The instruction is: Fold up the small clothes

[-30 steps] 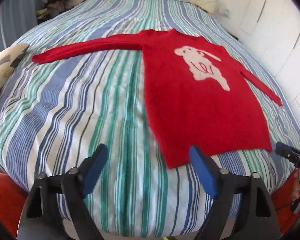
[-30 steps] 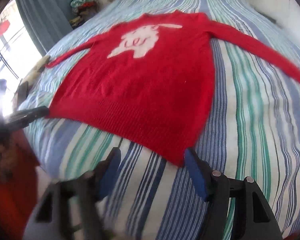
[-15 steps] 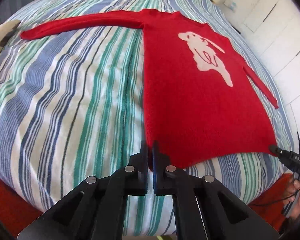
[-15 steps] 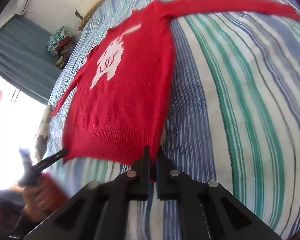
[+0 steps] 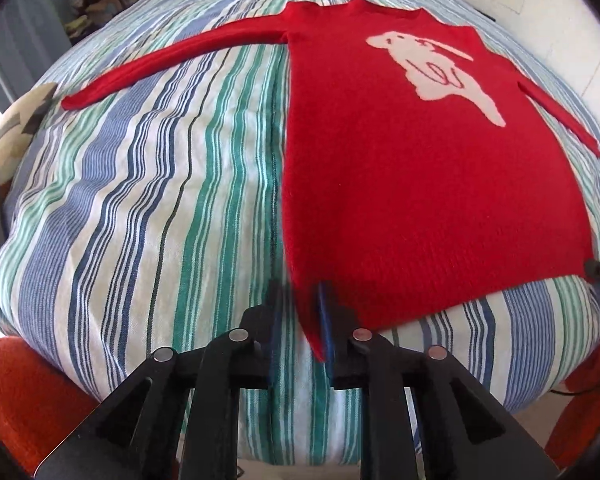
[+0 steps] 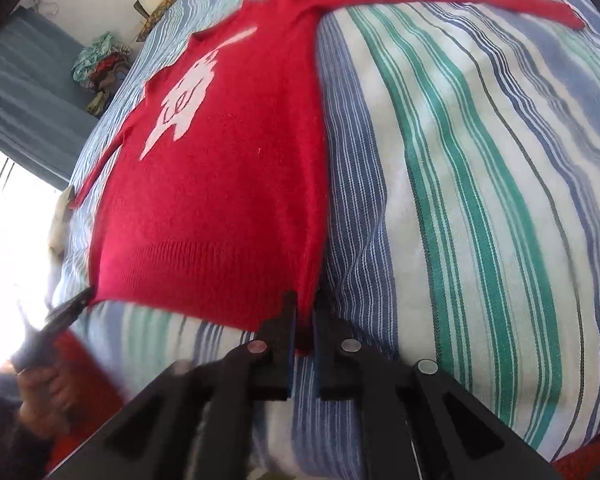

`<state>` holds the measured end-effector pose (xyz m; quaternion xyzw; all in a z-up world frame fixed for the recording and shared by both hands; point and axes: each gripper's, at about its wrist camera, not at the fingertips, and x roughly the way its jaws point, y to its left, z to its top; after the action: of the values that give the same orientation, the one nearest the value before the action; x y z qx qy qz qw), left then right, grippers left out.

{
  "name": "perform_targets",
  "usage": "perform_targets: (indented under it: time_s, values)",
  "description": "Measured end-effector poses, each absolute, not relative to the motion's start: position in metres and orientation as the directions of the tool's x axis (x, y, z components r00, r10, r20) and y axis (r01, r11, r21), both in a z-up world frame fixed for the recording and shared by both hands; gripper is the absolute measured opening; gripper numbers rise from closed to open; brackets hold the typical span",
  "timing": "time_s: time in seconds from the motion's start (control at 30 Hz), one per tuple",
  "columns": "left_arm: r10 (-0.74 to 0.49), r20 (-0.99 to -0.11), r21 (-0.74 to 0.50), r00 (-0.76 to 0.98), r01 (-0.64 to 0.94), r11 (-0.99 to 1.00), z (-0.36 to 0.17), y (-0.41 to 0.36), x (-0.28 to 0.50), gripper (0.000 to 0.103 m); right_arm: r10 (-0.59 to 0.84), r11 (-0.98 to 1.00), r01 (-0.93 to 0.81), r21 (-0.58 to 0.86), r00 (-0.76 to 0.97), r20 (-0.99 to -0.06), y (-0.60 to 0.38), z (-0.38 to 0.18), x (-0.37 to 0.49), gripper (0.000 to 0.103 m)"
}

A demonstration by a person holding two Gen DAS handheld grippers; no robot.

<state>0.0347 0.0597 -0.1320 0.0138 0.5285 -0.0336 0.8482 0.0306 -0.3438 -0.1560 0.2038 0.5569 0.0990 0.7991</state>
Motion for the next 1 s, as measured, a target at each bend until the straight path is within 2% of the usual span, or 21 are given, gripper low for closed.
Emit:
perform_targets:
  time_s: [0.03,0.1,0.13,0.27,0.37,0.4,0.43,0.5,0.53,0.57,0.67,0.7,0.73,0.77,0.9,1.0]
  values:
    - [-0.057,-0.902,-0.03,0.429,0.068,0.997,-0.128,0.063,0.031,0.04,0.382,0.9,0.063,0.432,0.365,-0.849,-0.343,-0.153,0.03,0.021]
    - [-0.027,-0.9,-0.021,0.435,0.018,1.0,-0.116,0.073,0.022,0.065,0.354,0.914,0.052,0.401,0.376,-0.856,-0.344,-0.146,0.023,0.03]
    - [-0.019,-0.889,-0.025,0.458,-0.007,1.0,-0.107,0.08,0.016,0.064,0.334,0.923,0.049,0.381,0.386,-0.86,-0.345,-0.139,0.021,0.034]
    - [-0.023,-0.821,-0.072,0.57,-0.064,0.995,-0.076,0.09,0.01,0.063,0.219,0.964,0.022,0.266,0.506,-0.835,-0.35,-0.097,0.007,0.034]
    - [-0.087,-0.79,-0.086,0.608,0.031,0.996,-0.071,0.067,0.025,0.064,0.275,0.956,-0.069,0.285,0.55,-0.789,-0.338,-0.078,0.013,0.034]
    - [-0.099,-0.787,-0.071,0.608,0.071,0.995,-0.076,0.055,0.032,0.066,0.311,0.947,-0.108,0.303,0.545,-0.778,-0.33,-0.079,0.017,0.034]
    - [-0.106,-0.801,-0.048,0.59,0.113,0.992,-0.087,0.043,0.038,0.074,0.335,0.94,-0.136,0.312,0.53,-0.779,-0.323,-0.084,0.023,0.034]
    - [-0.052,-0.873,0.033,0.486,0.165,0.986,-0.122,0.025,0.05,0.075,0.361,0.932,-0.162,0.323,0.456,-0.813,-0.311,-0.11,0.034,0.036]
    - [-0.025,-0.899,0.06,0.437,0.18,0.982,-0.137,0.021,0.051,0.07,0.348,0.937,-0.136,0.321,0.373,-0.86,-0.309,-0.131,0.04,0.036]
    - [-0.033,-0.893,0.056,0.448,0.184,0.981,-0.137,0.023,0.047,0.07,0.339,0.94,-0.09,0.328,0.308,-0.889,-0.313,-0.148,0.042,0.036]
    - [-0.069,-0.847,0.005,0.527,0.137,0.991,-0.103,0.037,0.04,0.076,0.451,0.882,-0.037,0.47,0.353,-0.82,-0.345,-0.132,0.035,0.037]
    - [-0.074,-0.825,-0.012,0.56,0.114,0.993,-0.089,0.042,0.043,0.079,0.467,0.867,-0.025,0.498,0.39,-0.794,-0.361,-0.121,0.035,0.048]
    - [-0.078,-0.801,-0.029,0.593,0.092,0.995,-0.076,0.046,0.049,0.082,0.465,0.858,-0.009,0.514,0.44,-0.768,-0.381,-0.108,0.038,0.064]
    - [-0.078,-0.778,-0.044,0.623,0.07,0.997,-0.063,0.05,0.057,0.082,0.445,0.852,0.02,0.523,0.498,-0.744,-0.405,-0.096,0.042,0.069]
    - [-0.055,-0.705,-0.094,0.707,-0.016,0.995,-0.026,0.061,0.09,0.09,0.282,0.812,0.198,0.549,0.691,-0.666,-0.514,-0.058,0.084,0.07]
    - [-0.01,-0.705,-0.107,0.709,-0.093,0.99,-0.03,0.07,0.105,0.091,0.238,0.632,0.353,0.69,0.759,-0.606,-0.592,-0.07,0.117,0.07]
